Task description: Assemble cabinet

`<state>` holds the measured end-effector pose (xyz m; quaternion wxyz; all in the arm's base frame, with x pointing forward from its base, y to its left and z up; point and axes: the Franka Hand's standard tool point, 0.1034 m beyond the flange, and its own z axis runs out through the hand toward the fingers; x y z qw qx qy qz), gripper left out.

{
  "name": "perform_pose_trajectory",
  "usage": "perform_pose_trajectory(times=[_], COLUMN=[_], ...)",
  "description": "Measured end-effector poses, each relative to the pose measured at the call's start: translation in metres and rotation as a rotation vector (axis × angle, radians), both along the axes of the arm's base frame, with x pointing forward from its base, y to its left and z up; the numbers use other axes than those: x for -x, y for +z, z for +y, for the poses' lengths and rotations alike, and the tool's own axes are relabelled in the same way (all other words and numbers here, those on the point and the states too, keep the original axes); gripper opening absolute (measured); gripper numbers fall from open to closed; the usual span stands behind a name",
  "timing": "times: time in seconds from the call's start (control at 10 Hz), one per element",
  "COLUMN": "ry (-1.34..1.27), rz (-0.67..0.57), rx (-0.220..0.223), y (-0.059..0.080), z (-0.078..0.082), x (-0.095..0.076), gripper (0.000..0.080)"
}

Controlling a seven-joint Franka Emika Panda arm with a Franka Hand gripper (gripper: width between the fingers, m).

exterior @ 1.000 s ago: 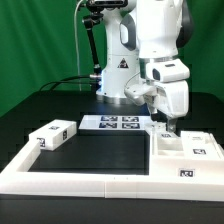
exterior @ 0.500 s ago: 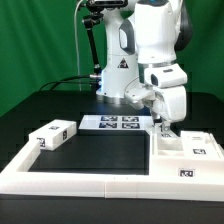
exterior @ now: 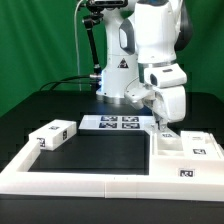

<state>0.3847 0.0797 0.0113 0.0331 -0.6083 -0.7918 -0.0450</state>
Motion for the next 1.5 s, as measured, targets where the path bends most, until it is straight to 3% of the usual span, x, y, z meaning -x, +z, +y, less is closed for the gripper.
perform_pose_trajectory(times=[0.3, 0.7, 0.9, 1.5], ry=[-0.013, -0.255, -0.347, -0.381], rz=[0.0, 0.04, 0.079, 0.076], rx=[0.001, 0.058, 0.105, 0.104], y=[0.001, 0.027, 0.045, 0.045], z=[-0.001, -0.016, -0.024, -0.024], x=[0.0, -0.006, -0.019, -0.02], gripper=[0.0068, 0.0068, 0.0068, 0.0068])
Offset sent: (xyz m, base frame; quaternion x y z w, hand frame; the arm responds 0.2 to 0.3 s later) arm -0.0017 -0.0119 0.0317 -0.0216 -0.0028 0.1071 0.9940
